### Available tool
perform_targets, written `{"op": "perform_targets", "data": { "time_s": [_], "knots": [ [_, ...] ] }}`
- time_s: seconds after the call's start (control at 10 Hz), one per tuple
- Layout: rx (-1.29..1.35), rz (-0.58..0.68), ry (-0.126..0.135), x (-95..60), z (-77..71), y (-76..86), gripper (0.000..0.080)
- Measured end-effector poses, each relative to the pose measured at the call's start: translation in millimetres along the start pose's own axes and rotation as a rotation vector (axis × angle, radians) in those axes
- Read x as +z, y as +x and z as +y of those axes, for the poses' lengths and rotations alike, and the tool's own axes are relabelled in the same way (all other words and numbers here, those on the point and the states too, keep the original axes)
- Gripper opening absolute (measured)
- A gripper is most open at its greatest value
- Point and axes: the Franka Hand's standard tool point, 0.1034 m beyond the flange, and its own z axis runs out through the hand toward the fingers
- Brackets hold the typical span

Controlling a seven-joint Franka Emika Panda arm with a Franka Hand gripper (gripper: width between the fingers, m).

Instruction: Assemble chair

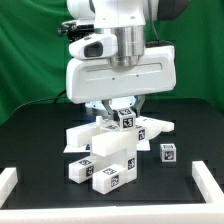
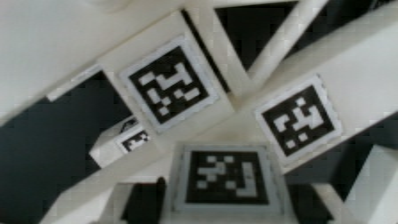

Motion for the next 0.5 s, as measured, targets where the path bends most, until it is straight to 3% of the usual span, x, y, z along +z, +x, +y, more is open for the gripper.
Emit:
{"op": "perform_targets", "data": {
  "time_s": [0.3,0.5],
  "knots": [
    [0.227,0.06,-0.01,0.0,6.9,1.1,0.0284],
    [0.388,0.092,0.0,0.2,8.5,2.5,0.0284]
  ]
}}
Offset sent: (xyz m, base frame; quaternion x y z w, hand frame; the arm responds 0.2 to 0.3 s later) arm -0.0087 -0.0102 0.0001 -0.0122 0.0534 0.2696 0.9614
